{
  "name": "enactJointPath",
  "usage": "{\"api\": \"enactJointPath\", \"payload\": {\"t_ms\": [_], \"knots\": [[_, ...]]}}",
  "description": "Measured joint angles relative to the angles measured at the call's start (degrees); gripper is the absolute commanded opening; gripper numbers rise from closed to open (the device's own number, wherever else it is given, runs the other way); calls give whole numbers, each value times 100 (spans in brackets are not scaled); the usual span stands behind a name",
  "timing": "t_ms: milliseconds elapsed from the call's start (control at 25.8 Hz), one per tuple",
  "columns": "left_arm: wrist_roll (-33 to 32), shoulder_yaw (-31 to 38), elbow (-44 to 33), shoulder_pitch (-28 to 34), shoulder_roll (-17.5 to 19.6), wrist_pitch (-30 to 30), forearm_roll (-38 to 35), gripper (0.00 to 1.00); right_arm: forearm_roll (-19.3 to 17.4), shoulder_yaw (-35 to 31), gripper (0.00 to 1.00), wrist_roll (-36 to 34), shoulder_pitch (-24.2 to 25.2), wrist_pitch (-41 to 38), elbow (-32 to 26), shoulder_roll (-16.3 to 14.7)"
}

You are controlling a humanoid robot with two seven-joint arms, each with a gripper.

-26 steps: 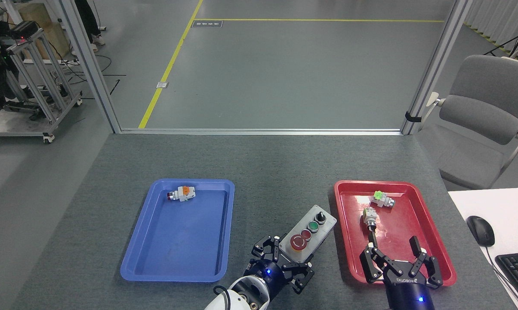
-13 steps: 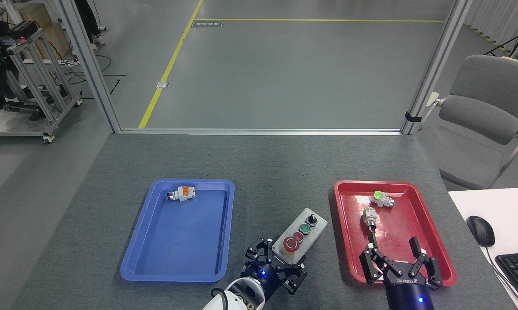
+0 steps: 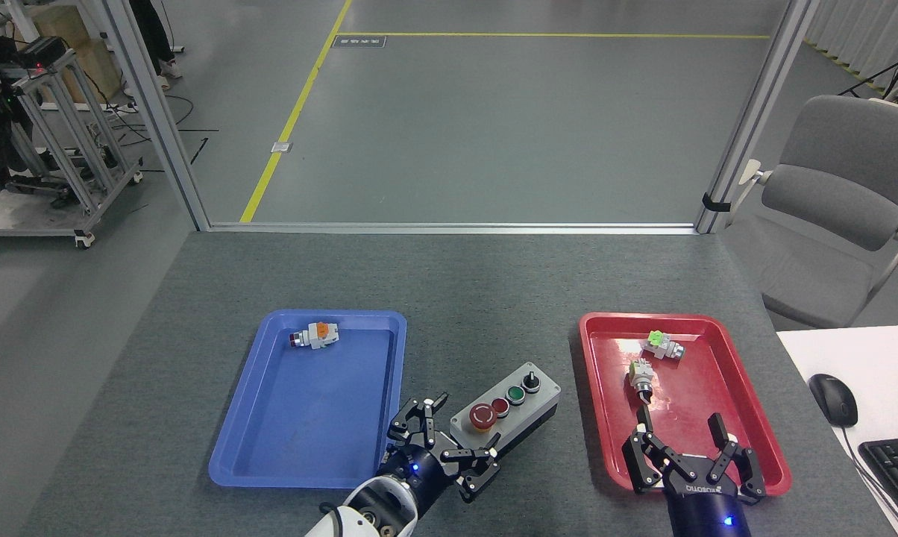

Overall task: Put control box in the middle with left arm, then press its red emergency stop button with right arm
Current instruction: 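Lower the box between the trays, open and withdraw the left gripper, then move the right gripper over the control box's red stop button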

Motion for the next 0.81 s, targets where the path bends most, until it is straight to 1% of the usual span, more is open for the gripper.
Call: {"api": "enactJointPath", "payload": {"t_ms": [116,194,271,349,426,542,620,697,813], "knots": [[-22,423,-872,488,478,-260,176,98,0,9,98,1,12,1,-1,8],[-32,857,-1552,932,750,-583,317,98,3,13,98,2,24,1,-1,13],[-29,1377,-2167,1313,920,-819,435,98,12,17,96,7,37,1,-1,17],[-33,1955,-2652,1586,988,-1035,519,98,46,23,91,15,43,1,-1,23],[-30,2508,-2922,1713,1007,-1154,563,98,81,31,83,19,47,1,0,34],[-29,3252,-2981,1675,1012,-1179,604,98,114,61,66,19,51,11,10,70],[-29,3673,-2843,1556,1005,-1196,635,98,123,117,48,19,53,11,14,106],[-29,3950,-2605,1431,993,-1192,698,98,130,191,32,-4,53,-12,16,145],[-14,4144,-2228,1280,983,-1149,947,98,175,302,12,31,57,-39,24,181]]}}
